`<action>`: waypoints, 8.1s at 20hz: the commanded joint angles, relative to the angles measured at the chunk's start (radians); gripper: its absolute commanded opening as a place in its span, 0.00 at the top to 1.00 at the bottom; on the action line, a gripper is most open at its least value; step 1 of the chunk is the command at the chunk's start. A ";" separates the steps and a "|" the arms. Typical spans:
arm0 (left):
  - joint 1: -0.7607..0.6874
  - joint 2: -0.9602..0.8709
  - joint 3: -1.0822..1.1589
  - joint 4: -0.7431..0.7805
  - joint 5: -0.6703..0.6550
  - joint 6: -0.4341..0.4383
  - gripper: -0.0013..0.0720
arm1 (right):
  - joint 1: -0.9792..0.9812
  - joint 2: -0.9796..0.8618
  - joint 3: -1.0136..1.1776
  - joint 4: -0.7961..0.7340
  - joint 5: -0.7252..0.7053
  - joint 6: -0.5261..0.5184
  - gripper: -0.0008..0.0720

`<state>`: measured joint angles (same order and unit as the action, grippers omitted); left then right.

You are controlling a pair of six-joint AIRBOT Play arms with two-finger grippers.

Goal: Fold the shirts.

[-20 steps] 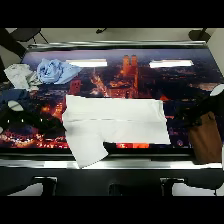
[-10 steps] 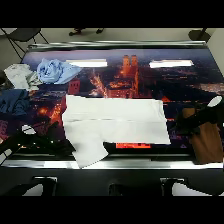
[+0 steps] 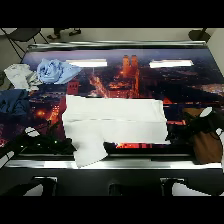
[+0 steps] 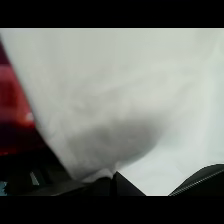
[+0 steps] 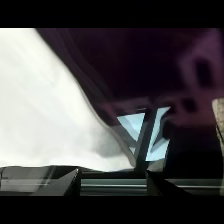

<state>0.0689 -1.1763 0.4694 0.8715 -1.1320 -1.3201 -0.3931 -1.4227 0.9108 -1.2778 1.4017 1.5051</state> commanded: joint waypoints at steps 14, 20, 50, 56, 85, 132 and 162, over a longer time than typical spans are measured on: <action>-0.002 0.039 0.314 0.055 -0.053 -0.008 0.96 | 0.000 0.017 0.112 0.149 -0.097 -0.032 0.93; 0.000 -0.154 0.715 0.201 -0.053 -0.080 0.96 | 0.143 -0.060 0.422 0.076 -0.266 0.043 0.93; -0.035 -0.190 1.083 0.115 -0.186 -0.109 0.19 | 0.174 -0.452 0.608 0.256 -0.187 0.136 0.37; -0.173 -0.214 1.082 0.115 -0.184 -0.110 0.58 | 0.182 -0.362 0.608 0.275 -0.148 0.105 0.93; -0.664 -0.754 1.083 -0.433 0.315 -0.236 0.95 | 0.247 0.206 0.608 0.410 0.014 -0.033 0.93; -0.126 0.161 1.009 0.259 0.077 -0.225 0.95 | 0.568 -0.351 0.385 0.582 -0.402 0.032 0.05; -0.126 0.159 1.009 0.259 0.078 -0.220 0.95 | -0.537 -0.013 0.722 0.664 -0.036 0.094 0.93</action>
<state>-0.0582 -1.0172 1.4788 1.1305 -1.0542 -1.5410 -0.8558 -1.4433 1.6310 -0.6102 1.4223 1.5684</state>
